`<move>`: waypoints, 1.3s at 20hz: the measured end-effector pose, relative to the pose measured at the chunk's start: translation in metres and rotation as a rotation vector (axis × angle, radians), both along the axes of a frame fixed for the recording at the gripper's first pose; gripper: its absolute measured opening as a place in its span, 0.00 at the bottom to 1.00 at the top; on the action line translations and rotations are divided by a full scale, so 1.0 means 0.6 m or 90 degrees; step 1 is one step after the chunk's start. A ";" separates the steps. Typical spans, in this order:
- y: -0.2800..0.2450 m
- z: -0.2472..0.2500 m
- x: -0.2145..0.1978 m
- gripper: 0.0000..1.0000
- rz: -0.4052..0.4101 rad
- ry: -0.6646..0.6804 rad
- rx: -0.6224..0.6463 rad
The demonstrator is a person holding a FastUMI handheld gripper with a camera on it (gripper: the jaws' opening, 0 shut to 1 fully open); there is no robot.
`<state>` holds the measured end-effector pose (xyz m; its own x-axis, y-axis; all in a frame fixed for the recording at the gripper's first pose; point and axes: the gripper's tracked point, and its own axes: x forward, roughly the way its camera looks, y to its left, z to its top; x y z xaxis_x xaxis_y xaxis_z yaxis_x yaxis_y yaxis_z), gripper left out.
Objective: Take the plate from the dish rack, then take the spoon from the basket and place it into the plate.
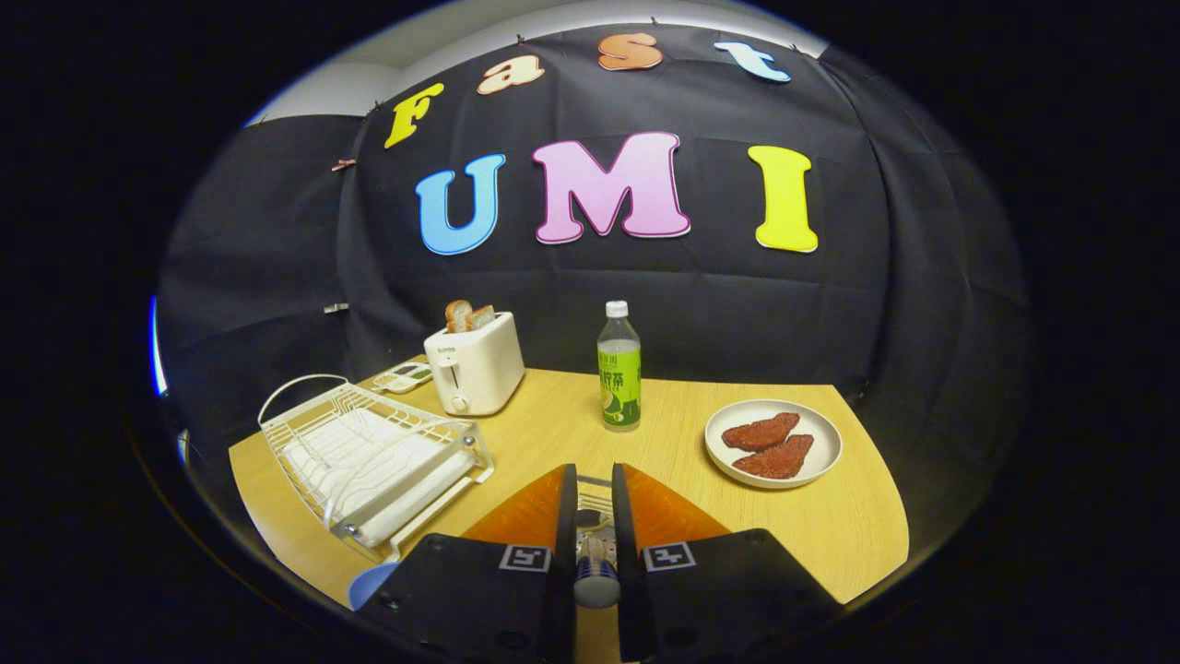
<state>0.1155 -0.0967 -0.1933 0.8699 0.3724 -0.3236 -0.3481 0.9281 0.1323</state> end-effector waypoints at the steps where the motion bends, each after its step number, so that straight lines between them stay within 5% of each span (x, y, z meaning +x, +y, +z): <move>1: 0.000 0.020 -0.002 0.21 0.006 -0.007 0.003; 6: 0.031 0.092 -0.051 0.21 0.062 -0.013 0.031; 12: 0.104 0.083 -0.145 0.21 0.168 0.016 0.036; 18: 0.156 -0.006 -0.206 0.21 0.239 0.066 0.002; 26: 0.172 -0.105 -0.239 0.22 0.271 0.123 -0.041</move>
<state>-0.0276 0.0067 -0.2563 0.5659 0.6562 -0.4991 -0.6739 0.7169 0.1785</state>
